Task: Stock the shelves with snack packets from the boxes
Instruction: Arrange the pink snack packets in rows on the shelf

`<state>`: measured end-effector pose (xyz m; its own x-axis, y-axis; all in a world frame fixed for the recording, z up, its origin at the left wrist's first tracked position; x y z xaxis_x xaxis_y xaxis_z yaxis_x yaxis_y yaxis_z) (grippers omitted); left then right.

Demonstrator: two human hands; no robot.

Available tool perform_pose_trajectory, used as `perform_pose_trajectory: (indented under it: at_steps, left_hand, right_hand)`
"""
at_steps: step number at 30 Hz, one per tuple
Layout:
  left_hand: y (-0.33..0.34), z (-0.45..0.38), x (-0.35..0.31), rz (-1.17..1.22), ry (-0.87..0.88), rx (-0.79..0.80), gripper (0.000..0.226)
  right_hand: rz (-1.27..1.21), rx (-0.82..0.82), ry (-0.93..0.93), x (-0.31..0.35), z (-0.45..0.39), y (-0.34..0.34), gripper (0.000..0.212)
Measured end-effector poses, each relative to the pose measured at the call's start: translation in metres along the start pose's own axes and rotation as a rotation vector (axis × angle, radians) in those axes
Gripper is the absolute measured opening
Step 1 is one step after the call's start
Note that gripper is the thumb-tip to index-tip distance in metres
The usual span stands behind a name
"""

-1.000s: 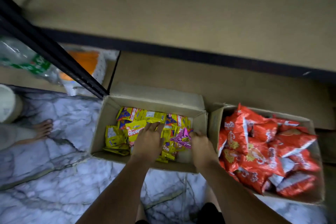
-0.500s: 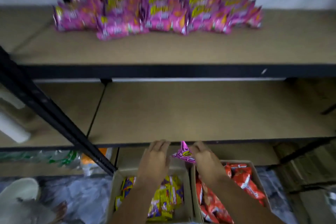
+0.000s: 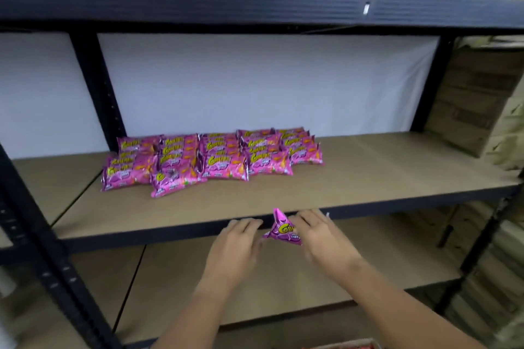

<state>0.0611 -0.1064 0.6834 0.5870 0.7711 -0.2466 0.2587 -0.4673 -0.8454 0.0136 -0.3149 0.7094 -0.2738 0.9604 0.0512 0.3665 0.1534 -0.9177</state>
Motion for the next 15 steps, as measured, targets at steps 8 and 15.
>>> perform_pose_trajectory:
  at_steps: [8,15]
  left_hand:
    - [-0.024,-0.079,-0.021,0.003,0.07,-0.15,0.037]
    - [-0.002,-0.139,-0.017,-0.086,-0.004,-0.122,0.042]
  right_hand:
    - [0.04,-0.16,-0.041,-0.059,-0.06,-0.044,0.065]
    - [0.114,-0.116,-0.002,-0.115,-0.113,-0.031,0.067]
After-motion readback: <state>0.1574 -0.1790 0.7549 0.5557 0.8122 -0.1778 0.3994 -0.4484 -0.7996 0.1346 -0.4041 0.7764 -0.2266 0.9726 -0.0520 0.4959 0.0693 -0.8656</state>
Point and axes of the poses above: each hand's wrist, its own z-axis away from the middle knuckle, its own y-axis out of the palm, x = y × z, the point moved 1 cm from there along -z, towards the middle knuckle
